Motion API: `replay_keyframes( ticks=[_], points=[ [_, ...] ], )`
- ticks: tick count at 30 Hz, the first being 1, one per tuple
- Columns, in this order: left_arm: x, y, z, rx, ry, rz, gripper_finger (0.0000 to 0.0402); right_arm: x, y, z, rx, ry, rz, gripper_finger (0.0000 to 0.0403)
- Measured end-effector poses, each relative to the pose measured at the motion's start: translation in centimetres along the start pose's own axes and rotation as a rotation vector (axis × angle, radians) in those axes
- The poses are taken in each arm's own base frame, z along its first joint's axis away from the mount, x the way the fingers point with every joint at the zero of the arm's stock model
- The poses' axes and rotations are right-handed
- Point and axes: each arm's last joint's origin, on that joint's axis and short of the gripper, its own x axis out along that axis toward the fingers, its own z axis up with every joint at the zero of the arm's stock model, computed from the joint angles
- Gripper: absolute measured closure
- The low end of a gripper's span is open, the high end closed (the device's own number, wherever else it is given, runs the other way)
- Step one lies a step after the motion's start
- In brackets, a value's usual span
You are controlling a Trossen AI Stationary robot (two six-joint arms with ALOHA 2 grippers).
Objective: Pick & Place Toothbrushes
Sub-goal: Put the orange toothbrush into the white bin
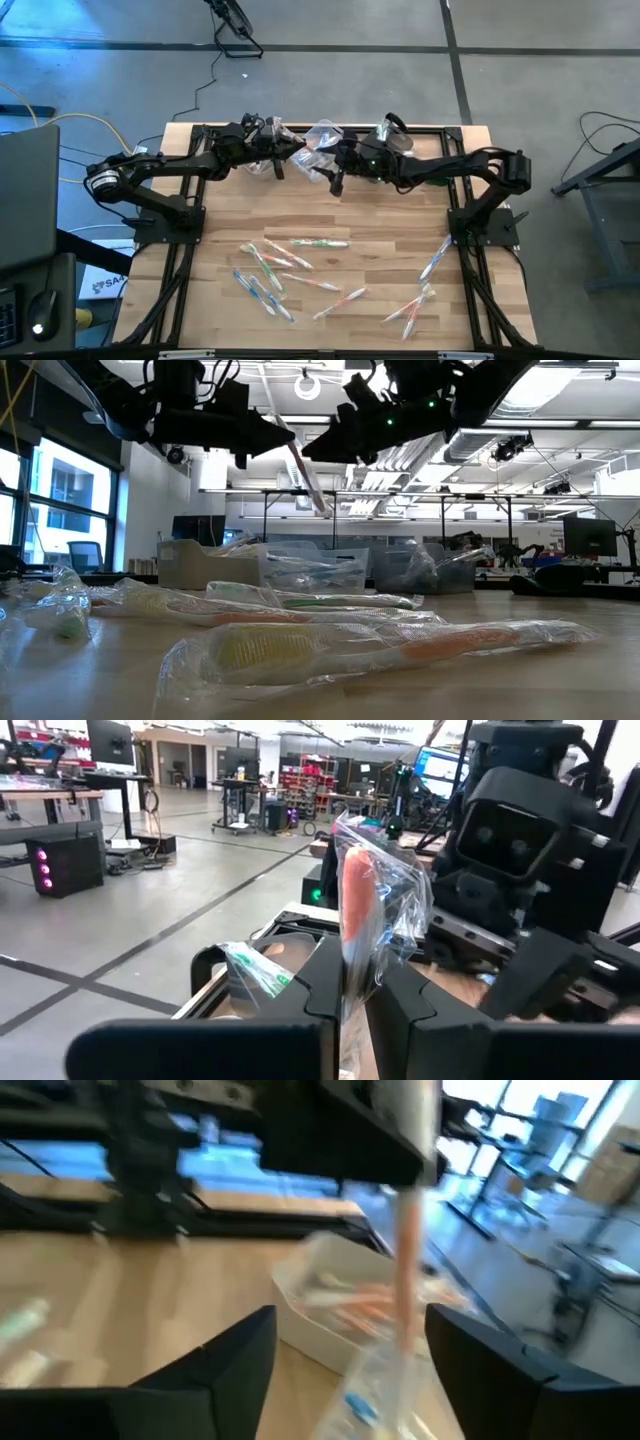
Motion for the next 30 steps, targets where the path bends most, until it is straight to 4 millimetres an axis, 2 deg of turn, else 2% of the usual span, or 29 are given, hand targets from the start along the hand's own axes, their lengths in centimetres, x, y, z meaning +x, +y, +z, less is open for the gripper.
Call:
replay_keyframes(
  ticks=[5,9,12,16,23,26,30],
  points=[
    [-0.1,0.0,0.2,0.039,-0.001,0.003,0.0384,-1.6,-0.6,0.8,-0.015,0.092,-0.093,0.0140],
    [-0.5,1.1,1.0,0.030,0.037,0.057,0.0384,-2.9,-0.9,1.1,-0.025,0.167,-0.137,0.0147],
    [-0.8,2.1,1.5,0.002,0.134,0.128,0.0384,-3.5,-1.2,1.0,-0.027,0.225,-0.171,0.0159],
    [-0.9,2.7,3.3,0.006,0.243,0.201,0.0384,-3.6,-1.8,0.5,-0.024,0.274,-0.201,0.0179],
    [-2.0,3.0,5.8,0.037,0.583,0.490,0.0384,-3.7,-3.1,0.2,0.046,0.285,-0.245,0.0209],
    [-2.6,3.1,6.2,0.067,0.674,0.627,0.0384,-3.7,-3.6,0.1,0.054,0.287,-0.259,0.0218],
    [-3.0,3.2,6.0,0.066,0.728,0.684,0.0384,-3.7,-4.1,0.0,0.058,0.291,-0.270,0.0226]
  ],
)
